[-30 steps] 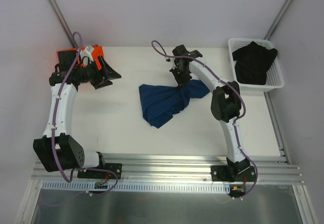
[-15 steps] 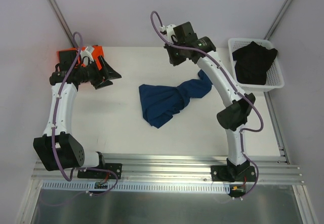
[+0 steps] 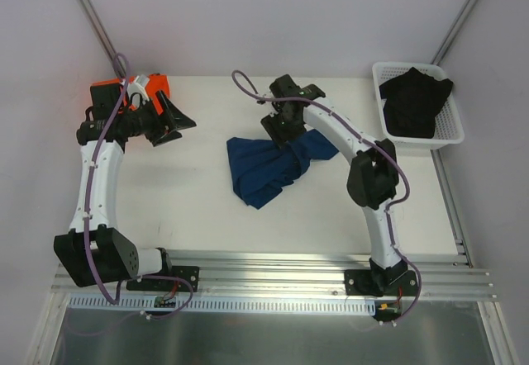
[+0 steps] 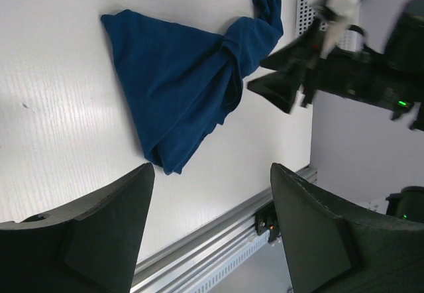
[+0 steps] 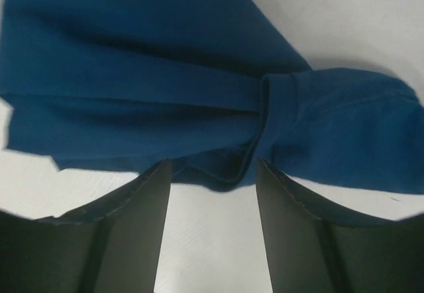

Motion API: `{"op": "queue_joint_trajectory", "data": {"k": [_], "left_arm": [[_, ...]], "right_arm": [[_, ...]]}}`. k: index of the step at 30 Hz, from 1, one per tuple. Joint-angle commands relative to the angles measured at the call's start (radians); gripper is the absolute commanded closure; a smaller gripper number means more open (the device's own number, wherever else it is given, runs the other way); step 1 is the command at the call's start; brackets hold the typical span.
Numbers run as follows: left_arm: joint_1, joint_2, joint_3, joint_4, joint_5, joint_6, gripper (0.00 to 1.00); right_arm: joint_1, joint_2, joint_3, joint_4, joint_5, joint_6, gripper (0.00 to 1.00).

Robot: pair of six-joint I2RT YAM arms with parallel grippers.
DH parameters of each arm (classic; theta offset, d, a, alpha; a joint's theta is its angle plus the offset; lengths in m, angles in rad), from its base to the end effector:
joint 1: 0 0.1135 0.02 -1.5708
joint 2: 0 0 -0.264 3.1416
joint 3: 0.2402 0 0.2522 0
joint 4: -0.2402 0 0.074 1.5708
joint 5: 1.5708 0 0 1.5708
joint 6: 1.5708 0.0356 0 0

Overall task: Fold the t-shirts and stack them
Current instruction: Flatten out the tshirt

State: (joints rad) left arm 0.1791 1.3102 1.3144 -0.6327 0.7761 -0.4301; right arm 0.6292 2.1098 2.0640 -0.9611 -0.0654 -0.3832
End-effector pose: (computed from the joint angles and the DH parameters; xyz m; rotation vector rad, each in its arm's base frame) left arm 0.2771 0.0248 0.3712 -0.2138 2.1462 -0.9910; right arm 0.3717 0.2735 0.2962 -1.2744 2.2483 0.1757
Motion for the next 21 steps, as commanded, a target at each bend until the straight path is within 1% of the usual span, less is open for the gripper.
{"op": "queue_joint_trajectory", "data": {"k": [1,2,4,8,10,12,21], "left_arm": [[0.017,-0.064,-0.001,0.016,0.005,-0.019,0.28],[0.019,-0.069,-0.004,0.016,0.006,-0.021,0.28],[0.025,-0.08,-0.015,0.016,0.006,-0.024,0.28],[0.034,-0.078,-0.017,0.016,0.011,-0.025,0.28],[0.039,-0.071,-0.014,0.014,0.017,-0.027,0.28],[0.04,-0.066,-0.012,0.016,0.017,-0.024,0.28],[0.043,-0.045,-0.001,0.016,0.02,-0.03,0.28]], "right_arm": [[-0.025,0.059,0.044,-0.033,0.029,-0.013,0.44],[-0.028,0.079,0.082,-0.028,0.036,-0.017,0.47],[-0.032,0.117,0.103,-0.024,0.052,-0.026,0.5],[-0.045,0.153,0.11,-0.014,0.058,-0.043,0.52],[-0.052,0.168,0.119,-0.013,0.059,-0.045,0.52],[-0.059,0.176,0.131,-0.01,0.102,-0.048,0.52],[-0.083,0.208,0.13,-0.007,0.113,-0.063,0.53]]}}
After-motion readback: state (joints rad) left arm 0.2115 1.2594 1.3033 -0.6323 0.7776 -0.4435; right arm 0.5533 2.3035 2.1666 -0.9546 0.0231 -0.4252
